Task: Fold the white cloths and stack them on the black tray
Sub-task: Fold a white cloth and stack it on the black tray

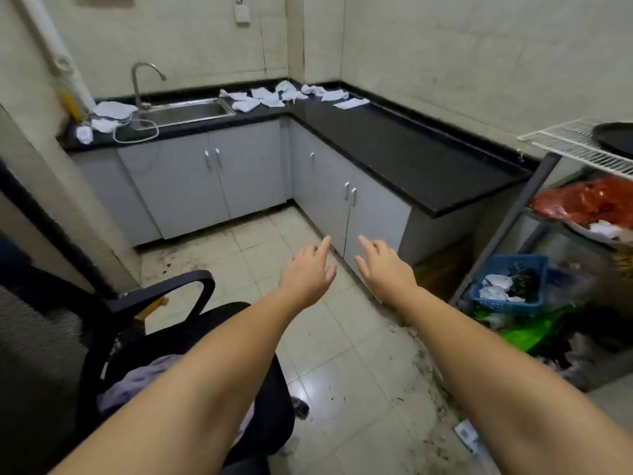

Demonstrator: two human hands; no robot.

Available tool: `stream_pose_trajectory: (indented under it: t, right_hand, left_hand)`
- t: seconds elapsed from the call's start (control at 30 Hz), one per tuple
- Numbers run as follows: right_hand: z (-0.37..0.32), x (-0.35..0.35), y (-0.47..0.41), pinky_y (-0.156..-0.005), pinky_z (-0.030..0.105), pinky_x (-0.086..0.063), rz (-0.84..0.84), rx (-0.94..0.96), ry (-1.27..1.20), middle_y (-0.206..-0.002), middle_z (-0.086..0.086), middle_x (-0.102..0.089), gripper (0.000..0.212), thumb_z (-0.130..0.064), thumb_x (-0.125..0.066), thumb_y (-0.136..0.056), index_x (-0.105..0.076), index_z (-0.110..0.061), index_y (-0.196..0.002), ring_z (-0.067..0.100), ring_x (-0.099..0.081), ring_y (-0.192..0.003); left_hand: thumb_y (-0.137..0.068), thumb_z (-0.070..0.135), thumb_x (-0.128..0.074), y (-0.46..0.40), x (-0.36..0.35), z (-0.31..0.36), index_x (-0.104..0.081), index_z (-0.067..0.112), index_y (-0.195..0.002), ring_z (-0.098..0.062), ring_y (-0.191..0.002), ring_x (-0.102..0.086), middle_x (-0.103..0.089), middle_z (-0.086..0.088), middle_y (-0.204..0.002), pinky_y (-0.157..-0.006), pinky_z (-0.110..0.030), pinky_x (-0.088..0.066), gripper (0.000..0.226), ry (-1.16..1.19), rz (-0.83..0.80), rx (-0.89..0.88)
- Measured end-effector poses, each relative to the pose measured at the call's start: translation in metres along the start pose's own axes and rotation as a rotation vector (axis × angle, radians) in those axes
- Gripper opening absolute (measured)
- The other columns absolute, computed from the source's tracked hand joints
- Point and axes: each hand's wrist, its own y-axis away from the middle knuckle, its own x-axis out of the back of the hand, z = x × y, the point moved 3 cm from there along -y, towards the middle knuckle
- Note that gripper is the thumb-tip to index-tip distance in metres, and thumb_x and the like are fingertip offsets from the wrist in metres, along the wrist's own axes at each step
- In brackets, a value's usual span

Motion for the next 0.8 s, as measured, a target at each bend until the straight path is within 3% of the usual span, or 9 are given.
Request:
stream_pose_trajectory:
  t: [0.17, 0.37, 0.67, 0.8]
  right_hand:
    - [0.022, -0.051, 0.002, -0.091, 0.043, -0.048, -0.185, -0.059, 0.036, -0.144, 0.007, -0.036, 0.049, -0.041, -0.027, -0.101, -0.022, -0.023, -0.146, 0.028, -0.044, -0.123]
    - [0.054, -0.085, -0.05, -0.089, 0.044, -0.05, -0.293, -0.081, 0.051, -0.141, 0.009, -0.039, 0.047, -0.039, -0.029, -0.1, -0.026, -0.021, -0.143, 0.028, -0.049, -0.119]
    - [0.122, -0.078, -0.223, -0.084, 0.036, -0.042, -0.411, -0.003, 0.071, -0.141, 0.011, -0.039, 0.05, -0.037, -0.025, -0.102, -0.02, -0.018, -0.148, 0.032, -0.049, -0.118]
    - [0.136, -0.067, -0.309, -0.085, 0.039, -0.044, -0.418, 0.031, 0.078, -0.137, 0.013, -0.041, 0.046, -0.035, -0.025, -0.102, -0.026, -0.014, -0.144, 0.033, -0.05, -0.116]
  left_hand:
    - [-0.099, 0.041, -0.029, 0.0, -0.051, -0.019, -0.011, 0.02, -0.15, -0.029, -0.122, -0.044, -0.044, -0.012, -0.137, -0.096, -0.043, -0.041, 0.058, -0.012, -0.176, 0.074]
    - [-0.099, 0.039, -0.028, -0.054, -0.091, -0.032, -0.019, 0.018, -0.145, -0.031, -0.122, -0.042, -0.043, -0.015, -0.136, -0.093, -0.045, -0.042, 0.051, 0.018, -0.307, 0.165]
    - [-0.1, 0.036, -0.029, -0.221, -0.103, -0.043, -0.026, 0.017, -0.144, -0.03, -0.128, -0.041, -0.043, -0.013, -0.139, -0.098, -0.043, -0.039, 0.048, 0.184, -0.306, 0.335]
    - [-0.1, 0.035, -0.03, -0.292, -0.098, -0.054, -0.031, 0.016, -0.142, -0.03, -0.127, -0.043, -0.045, -0.014, -0.138, -0.098, -0.041, -0.039, 0.046, 0.193, -0.282, 0.385]
